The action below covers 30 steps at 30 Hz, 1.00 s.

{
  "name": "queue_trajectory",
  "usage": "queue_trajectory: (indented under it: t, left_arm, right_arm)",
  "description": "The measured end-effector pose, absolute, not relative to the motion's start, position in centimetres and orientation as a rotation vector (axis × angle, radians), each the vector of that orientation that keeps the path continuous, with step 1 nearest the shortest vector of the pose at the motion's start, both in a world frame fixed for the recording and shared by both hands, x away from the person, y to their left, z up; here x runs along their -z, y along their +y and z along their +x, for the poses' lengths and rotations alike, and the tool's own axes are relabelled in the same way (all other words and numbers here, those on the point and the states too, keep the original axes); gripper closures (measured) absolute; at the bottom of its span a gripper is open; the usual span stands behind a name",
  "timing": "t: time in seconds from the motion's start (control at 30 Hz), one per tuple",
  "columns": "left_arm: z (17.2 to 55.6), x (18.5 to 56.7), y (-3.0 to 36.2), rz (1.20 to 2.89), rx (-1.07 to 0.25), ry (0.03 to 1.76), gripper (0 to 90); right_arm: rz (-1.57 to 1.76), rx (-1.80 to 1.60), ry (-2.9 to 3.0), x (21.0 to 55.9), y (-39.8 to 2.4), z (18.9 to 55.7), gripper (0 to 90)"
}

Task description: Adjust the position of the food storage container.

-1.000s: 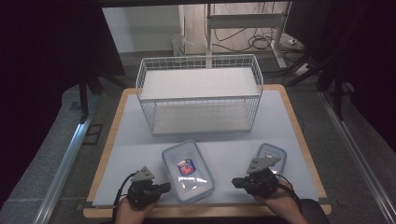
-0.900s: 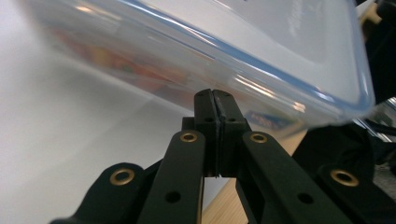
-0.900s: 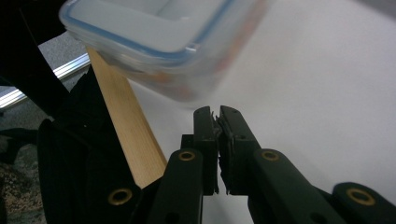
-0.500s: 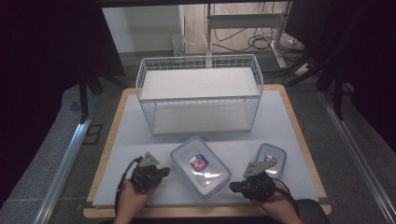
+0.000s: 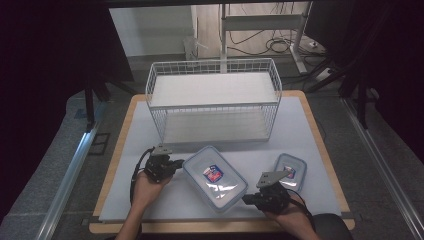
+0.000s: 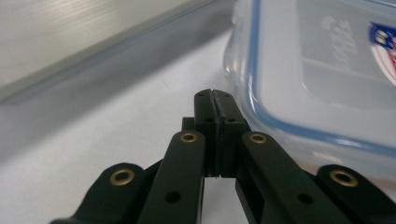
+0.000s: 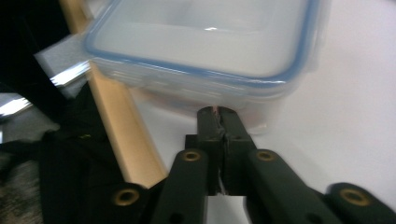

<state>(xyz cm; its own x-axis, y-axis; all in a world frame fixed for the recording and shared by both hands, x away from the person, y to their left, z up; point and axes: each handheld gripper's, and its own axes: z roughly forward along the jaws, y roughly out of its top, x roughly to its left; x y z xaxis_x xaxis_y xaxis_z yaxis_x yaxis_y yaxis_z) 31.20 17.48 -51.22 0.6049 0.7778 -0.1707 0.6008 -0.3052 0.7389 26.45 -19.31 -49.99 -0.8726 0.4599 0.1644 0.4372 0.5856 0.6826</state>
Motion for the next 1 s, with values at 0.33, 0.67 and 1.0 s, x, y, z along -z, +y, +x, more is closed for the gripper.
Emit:
queue_trajectory:
  t: [0.33, 0.67, 1.0]
  left_arm:
    - [28.5, 50.9, 17.5, 2.026, -0.271, 1.101, 89.9]
    - [26.4, 50.6, 17.0, 2.06, -0.258, 1.094, 89.6]
    - [28.5, 51.6, 16.3, 2.085, -0.295, 1.095, 89.7]
  right_arm:
    - [0.881, -1.066, 2.686, 49.9, -19.8, 28.4, 89.7]
    - [0.944, -0.888, 2.626, 49.7, -18.7, 32.1, 89.9]
    - [0.971, -1.047, 2.607, 48.8, -20.0, 31.4, 89.7]
